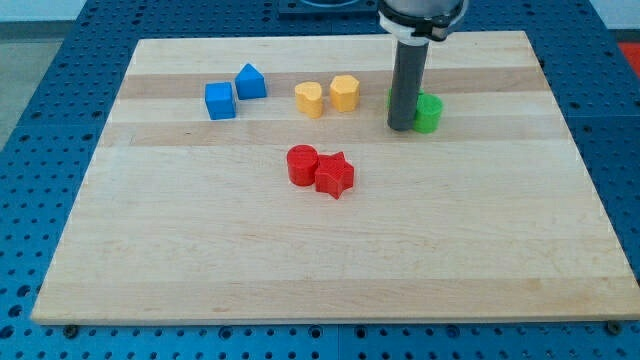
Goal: Move the yellow heart slightly to the right
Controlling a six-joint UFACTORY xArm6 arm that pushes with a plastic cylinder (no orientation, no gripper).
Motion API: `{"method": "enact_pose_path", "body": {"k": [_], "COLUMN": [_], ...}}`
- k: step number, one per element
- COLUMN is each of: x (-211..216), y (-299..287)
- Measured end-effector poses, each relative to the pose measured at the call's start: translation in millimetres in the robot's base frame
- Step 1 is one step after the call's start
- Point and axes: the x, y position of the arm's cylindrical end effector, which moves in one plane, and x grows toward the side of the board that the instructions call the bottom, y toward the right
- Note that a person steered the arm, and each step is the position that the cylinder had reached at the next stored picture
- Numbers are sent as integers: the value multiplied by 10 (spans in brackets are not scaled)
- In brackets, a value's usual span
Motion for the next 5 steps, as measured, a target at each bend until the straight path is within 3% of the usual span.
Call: {"method": "enact_pose_path", "body": {"k": [4,5], "x": [0,0], "y": [-501,-891]}}
